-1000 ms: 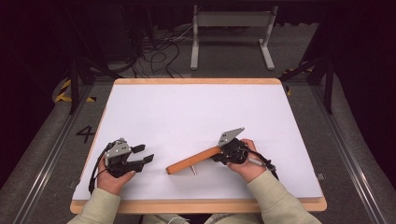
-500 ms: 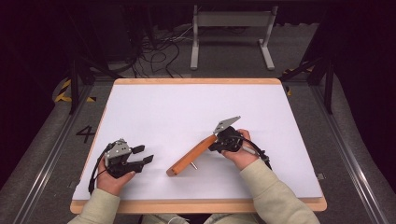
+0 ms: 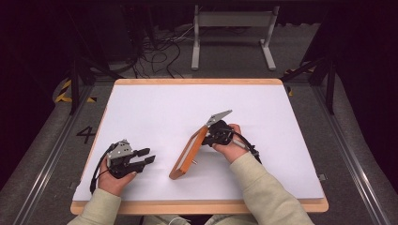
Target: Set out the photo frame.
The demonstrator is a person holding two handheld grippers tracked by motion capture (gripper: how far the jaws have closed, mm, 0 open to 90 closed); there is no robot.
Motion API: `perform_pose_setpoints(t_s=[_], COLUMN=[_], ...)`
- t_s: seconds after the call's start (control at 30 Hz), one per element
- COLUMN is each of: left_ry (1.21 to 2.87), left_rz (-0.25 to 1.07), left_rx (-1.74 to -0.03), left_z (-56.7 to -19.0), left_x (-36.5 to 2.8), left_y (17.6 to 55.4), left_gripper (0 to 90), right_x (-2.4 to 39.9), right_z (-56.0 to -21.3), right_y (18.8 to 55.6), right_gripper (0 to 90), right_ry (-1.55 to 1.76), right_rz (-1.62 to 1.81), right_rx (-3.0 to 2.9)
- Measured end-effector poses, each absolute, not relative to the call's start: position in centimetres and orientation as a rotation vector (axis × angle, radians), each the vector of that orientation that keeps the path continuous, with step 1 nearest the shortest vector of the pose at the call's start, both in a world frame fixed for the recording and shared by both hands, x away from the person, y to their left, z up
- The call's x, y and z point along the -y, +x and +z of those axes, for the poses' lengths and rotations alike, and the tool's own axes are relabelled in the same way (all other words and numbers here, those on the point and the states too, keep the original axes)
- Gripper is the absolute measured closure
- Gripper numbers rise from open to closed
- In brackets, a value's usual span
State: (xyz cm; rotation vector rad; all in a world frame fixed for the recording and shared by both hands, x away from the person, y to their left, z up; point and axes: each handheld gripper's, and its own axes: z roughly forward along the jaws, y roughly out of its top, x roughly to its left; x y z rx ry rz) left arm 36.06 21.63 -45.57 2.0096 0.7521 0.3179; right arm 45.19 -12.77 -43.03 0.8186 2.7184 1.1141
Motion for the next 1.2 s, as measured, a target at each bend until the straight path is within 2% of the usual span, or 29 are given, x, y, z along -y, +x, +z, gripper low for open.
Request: perform_pose_setpoints(t_s=[0.27,0.5,0.53,0.97,1.2], left_ry=[2.021,2.066,2.072,2.219,2.237], left_rz=[0.295,0.230,0.214,0.049,0.030], left_rx=[-0.733,-0.684,-0.672,-0.520,-0.486], left_z=[-45.6,-45.5,-45.5,-46.4,-46.4], left_x=[-21.4,-20.9,-20.7,-16.6,-15.6], left_y=[36.0,35.9,35.9,35.3,35.1], left_gripper=[66.5,88.7,89.7,90.0,90.0], right_x=[12.1,13.4,13.7,17.0,17.6], right_z=[-43.1,-42.6,-42.5,-40.8,-40.2], right_y=[45.6,45.1,44.9,42.6,41.8], right_gripper=[90.0,90.0,90.0,90.0,90.0], right_ry=[0.812,0.836,0.837,0.864,0.858], right_rz=[1.107,1.024,1.023,1.098,1.124], right_rx=[-2.721,-2.676,-2.668,-2.590,-2.579])
